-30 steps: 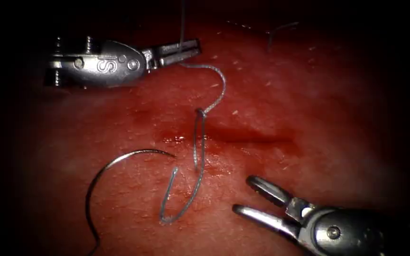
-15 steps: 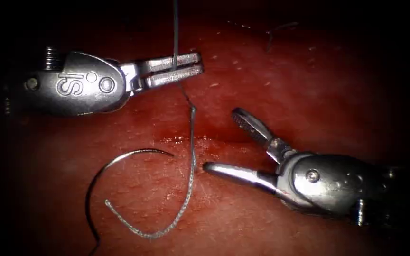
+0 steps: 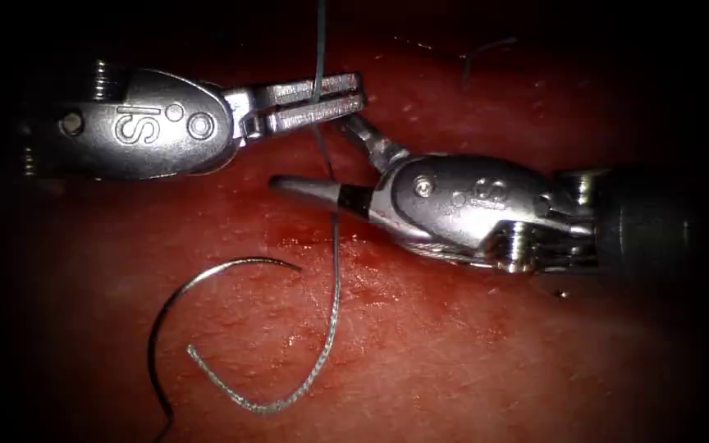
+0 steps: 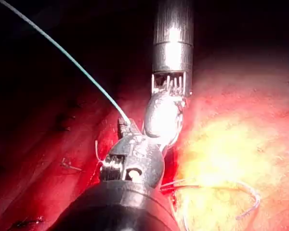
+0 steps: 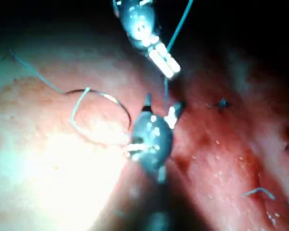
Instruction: Wound Closure
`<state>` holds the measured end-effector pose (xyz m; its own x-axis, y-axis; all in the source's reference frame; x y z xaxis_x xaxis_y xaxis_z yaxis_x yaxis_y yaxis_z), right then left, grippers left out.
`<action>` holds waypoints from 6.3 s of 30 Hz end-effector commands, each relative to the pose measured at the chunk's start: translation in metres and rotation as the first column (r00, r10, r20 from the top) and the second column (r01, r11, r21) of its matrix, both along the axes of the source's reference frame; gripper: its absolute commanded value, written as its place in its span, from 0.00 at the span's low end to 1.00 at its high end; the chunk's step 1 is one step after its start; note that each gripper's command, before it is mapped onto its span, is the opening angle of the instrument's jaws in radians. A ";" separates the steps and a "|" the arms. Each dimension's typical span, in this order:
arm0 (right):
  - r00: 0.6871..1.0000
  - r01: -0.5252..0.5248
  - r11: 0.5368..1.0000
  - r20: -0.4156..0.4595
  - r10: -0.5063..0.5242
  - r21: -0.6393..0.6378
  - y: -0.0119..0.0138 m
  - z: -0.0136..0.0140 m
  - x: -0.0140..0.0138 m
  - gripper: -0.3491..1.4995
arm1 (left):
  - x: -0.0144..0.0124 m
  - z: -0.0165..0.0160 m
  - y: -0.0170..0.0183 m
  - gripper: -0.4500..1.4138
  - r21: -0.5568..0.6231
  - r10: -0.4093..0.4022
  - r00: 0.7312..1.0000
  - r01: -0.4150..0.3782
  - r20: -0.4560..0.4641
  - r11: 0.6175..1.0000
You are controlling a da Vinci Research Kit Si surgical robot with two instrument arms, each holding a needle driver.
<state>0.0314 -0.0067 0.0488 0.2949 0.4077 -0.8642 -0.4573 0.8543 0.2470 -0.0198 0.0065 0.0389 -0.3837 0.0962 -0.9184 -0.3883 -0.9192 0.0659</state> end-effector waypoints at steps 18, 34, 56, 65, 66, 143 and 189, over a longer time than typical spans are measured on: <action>1.000 -0.002 1.000 0.014 0.003 -0.022 0.0001 0.0045 0.0035 0.83 | -0.0013 0.0000 -0.0003 0.00 -0.009 -0.001 1.000 0.001 -0.003 1.000; 0.997 -0.076 0.996 -0.027 0.075 -0.043 0.0007 0.0013 0.0037 0.38 | -0.0005 -0.0002 -0.0011 0.00 -0.002 0.004 1.000 -0.004 0.006 1.000; 0.994 -0.100 0.992 -0.040 0.097 -0.078 -0.0065 -0.0024 -0.0111 0.91 | 0.0123 0.0128 -0.0038 0.95 0.167 -0.259 0.964 0.266 -0.061 0.949; 0.993 -0.115 0.990 -0.032 0.112 -0.087 -0.0073 -0.0025 -0.0128 0.91 | 0.0117 0.0067 -0.0109 0.93 0.213 -0.293 0.956 0.284 0.012 0.935; 0.993 -0.114 0.990 -0.033 0.112 -0.087 -0.0074 -0.0025 -0.0128 0.91 | 0.0114 0.0057 -0.0121 0.91 0.220 -0.293 0.955 0.279 0.034 0.935; 0.997 0.068 0.962 0.039 -0.060 -0.265 -0.0093 0.0013 -0.0026 0.88 | -0.0004 -0.0050 -0.0121 0.00 0.392 -0.337 0.905 0.221 0.258 0.893; 0.997 0.048 0.936 -0.039 -0.066 -0.349 -0.0084 0.0001 0.0023 0.92 | -0.0035 -0.0105 -0.0154 0.00 0.372 -0.293 0.902 0.166 0.317 0.913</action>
